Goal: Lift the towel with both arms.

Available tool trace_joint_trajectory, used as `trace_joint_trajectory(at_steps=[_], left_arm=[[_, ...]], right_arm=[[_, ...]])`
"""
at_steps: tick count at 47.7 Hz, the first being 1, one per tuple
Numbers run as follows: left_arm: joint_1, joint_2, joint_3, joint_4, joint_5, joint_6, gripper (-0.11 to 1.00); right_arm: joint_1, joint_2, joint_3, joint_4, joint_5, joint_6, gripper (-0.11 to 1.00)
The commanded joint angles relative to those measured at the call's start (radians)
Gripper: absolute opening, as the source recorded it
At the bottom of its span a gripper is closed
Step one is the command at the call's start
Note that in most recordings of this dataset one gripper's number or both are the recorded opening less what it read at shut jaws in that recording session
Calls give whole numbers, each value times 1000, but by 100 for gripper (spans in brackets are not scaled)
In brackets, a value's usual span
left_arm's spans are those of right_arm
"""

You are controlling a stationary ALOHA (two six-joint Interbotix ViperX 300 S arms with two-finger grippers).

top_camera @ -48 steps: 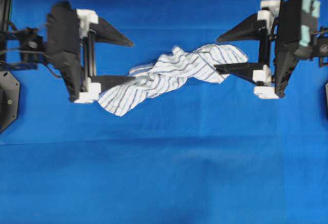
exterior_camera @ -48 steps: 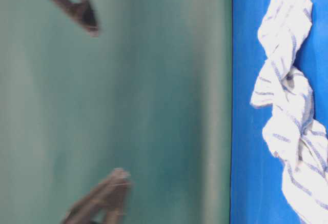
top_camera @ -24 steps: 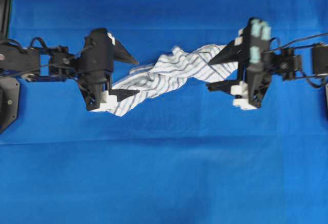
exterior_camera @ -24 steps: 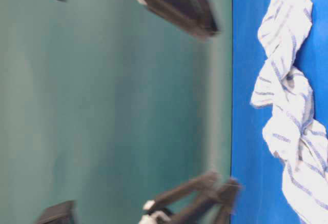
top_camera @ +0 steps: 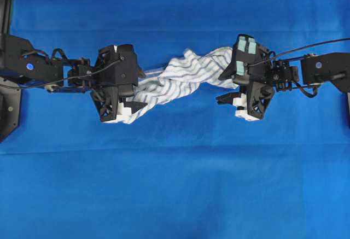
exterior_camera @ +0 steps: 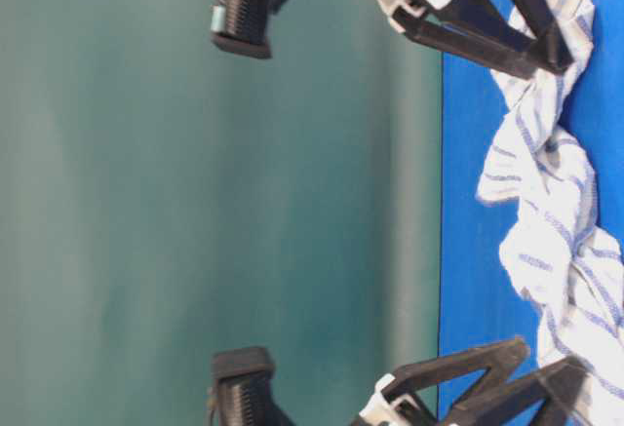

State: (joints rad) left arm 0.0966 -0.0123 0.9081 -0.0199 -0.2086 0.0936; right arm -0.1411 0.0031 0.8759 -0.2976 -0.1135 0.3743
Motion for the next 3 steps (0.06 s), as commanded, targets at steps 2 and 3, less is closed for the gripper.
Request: trace_joint_trajectory(at_steps=[2, 3], left_arm=[[3, 0, -25, -2, -8, 0, 92], [3, 2, -26, -2, -9, 0, 92]], right_arm=[[-8, 0, -18, 3, -12, 2, 65], [-9, 2, -18, 3, -14, 2, 65]])
